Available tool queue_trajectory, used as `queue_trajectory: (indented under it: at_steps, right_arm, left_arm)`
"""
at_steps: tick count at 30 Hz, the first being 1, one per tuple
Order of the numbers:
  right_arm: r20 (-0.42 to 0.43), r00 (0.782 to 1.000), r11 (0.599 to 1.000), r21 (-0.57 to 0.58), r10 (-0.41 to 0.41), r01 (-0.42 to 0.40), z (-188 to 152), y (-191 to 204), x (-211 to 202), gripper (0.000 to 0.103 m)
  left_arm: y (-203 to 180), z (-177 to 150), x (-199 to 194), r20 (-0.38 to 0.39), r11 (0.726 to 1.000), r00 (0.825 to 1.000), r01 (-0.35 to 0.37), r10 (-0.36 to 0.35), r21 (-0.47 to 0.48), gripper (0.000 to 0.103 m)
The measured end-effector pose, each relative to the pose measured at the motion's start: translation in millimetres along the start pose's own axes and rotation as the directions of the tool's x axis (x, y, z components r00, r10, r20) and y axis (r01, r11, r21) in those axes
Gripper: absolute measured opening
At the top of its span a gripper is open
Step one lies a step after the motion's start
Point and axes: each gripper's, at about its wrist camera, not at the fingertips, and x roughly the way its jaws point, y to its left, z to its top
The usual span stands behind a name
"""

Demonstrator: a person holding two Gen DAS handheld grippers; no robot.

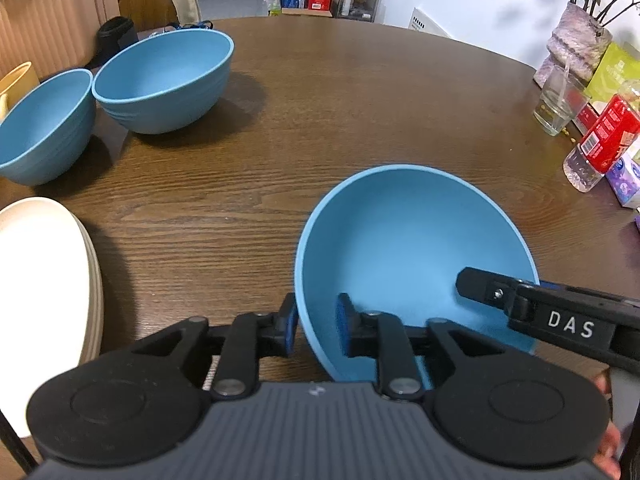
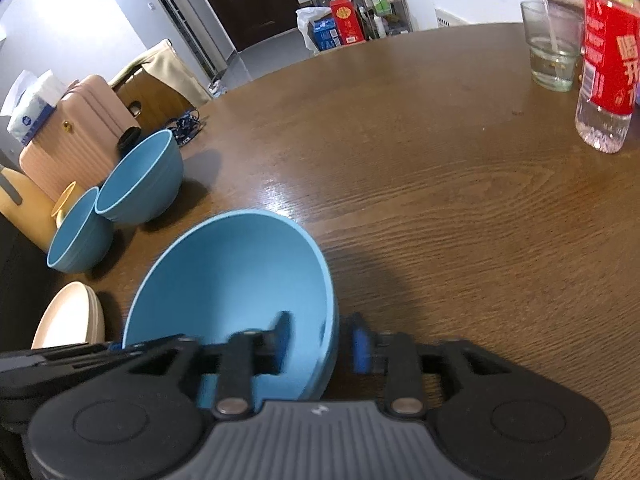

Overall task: Organize plates and bowls
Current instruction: 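Lift the blue bowl with both grippers and carry it toward the water bottle, then lower the blue bowl onto the table and open both grippers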

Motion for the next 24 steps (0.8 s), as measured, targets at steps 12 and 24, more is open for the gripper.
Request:
queue_trajectory:
  at_steps: [12, 24]
  right_arm:
    - [0.045, 0.998, 0.999, -0.027, -0.033, 0.035, 2.2, 0.4, -24.7, 0.098]
    - [0.065, 0.997, 0.998, -0.036, -0.040, 0.043, -3.6, 5.5, -42.7, 0.103]
  left_arm:
    - [8.3, -1.7, -31.7, 0.085, 1.000, 0.996, -0.021, 0.022, -0.007, 0.092]
    - [13.4, -7.9, -54.5, 0.131, 1.000, 0.991, -0.014, 0.013, 0.005, 0.103]
